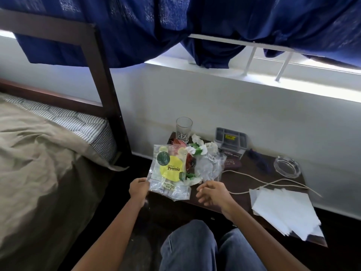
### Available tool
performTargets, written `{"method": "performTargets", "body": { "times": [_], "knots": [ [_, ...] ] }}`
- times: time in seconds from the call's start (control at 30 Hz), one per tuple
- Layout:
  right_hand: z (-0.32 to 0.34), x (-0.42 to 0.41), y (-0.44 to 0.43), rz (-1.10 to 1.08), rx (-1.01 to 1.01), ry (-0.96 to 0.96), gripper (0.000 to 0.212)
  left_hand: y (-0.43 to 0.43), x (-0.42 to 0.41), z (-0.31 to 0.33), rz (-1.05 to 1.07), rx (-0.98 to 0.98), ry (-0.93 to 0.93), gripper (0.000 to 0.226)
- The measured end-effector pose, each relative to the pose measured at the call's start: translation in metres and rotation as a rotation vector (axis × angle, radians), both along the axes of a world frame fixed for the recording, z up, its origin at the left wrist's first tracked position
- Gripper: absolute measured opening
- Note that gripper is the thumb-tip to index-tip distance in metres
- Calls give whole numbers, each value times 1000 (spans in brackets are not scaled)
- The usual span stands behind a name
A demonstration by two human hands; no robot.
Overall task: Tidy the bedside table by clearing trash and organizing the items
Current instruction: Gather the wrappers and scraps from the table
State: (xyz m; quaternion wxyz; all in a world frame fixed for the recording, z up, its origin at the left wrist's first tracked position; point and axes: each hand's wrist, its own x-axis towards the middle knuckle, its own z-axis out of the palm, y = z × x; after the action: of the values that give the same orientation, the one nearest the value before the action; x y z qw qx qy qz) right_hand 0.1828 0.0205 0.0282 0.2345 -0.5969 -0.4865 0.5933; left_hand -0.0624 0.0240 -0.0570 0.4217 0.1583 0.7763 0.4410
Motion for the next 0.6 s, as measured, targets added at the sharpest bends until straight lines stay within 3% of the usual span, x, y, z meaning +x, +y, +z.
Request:
{"method": "performTargets", "body": {
  "times": [0.2, 0.6],
  "knots": [
    [-2, 0, -8, 2, -18, -7, 19, -21, -7, 7, 123, 135, -242, 14],
    [6, 0, -20, 16, 1, -36, 21, -52, -23, 22, 154, 225, -470, 21]
  ]
}}
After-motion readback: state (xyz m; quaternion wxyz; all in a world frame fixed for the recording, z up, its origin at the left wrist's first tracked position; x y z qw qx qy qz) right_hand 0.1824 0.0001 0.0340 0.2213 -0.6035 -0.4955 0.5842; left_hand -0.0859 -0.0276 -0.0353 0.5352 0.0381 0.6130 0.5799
